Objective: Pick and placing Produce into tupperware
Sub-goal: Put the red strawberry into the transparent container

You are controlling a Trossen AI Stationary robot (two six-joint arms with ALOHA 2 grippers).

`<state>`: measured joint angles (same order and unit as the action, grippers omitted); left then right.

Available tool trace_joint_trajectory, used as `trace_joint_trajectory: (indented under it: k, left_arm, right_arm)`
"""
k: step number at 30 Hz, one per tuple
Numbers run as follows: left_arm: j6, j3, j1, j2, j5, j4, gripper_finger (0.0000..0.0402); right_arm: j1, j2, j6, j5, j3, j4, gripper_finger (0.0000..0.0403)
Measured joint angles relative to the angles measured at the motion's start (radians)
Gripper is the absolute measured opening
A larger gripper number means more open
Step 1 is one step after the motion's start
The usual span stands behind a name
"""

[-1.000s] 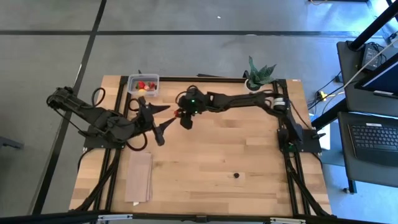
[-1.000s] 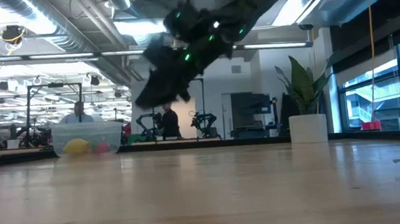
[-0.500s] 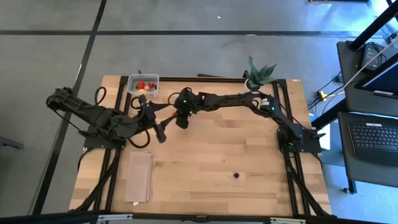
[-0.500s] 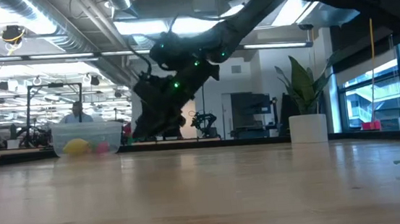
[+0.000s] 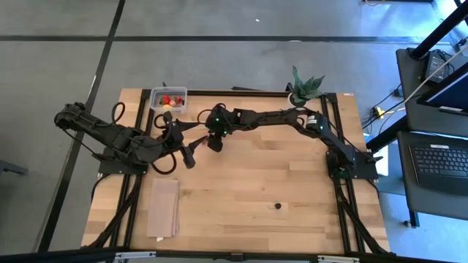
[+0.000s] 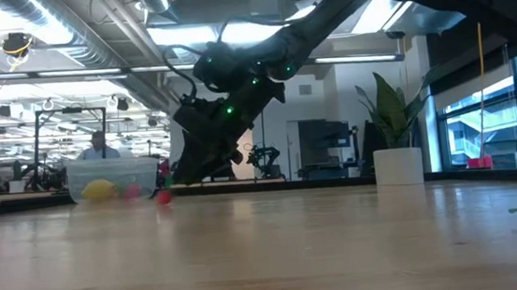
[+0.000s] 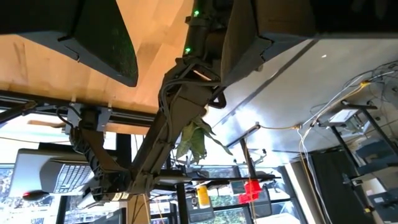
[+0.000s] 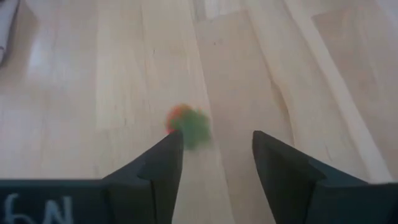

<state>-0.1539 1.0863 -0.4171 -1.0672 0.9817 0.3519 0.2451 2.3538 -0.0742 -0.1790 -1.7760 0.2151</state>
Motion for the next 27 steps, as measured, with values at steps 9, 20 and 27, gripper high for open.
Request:
trace_joint_trajectory:
  k: [9, 20, 27]
  left_arm:
    - [0.001, 0.000, 0.000, 0.000, -0.002, 0.008, 0.0224]
    - [0.003, 0.000, 0.000, 0.000, -0.008, 0.040, 0.0224]
    - [-0.013, 0.000, 0.006, -0.017, -0.014, 0.101, 0.0224]
  right_arm:
    - [0.006, -0.088, 0.117, -0.040, -0.115, 0.360, 0.0229]
    - [0.005, -0.430, 0.165, -0.059, 0.051, 0.423, 0.0226]
    - [0.005, -0.759, 0.116, -0.042, 0.453, 0.182, 0.0225]
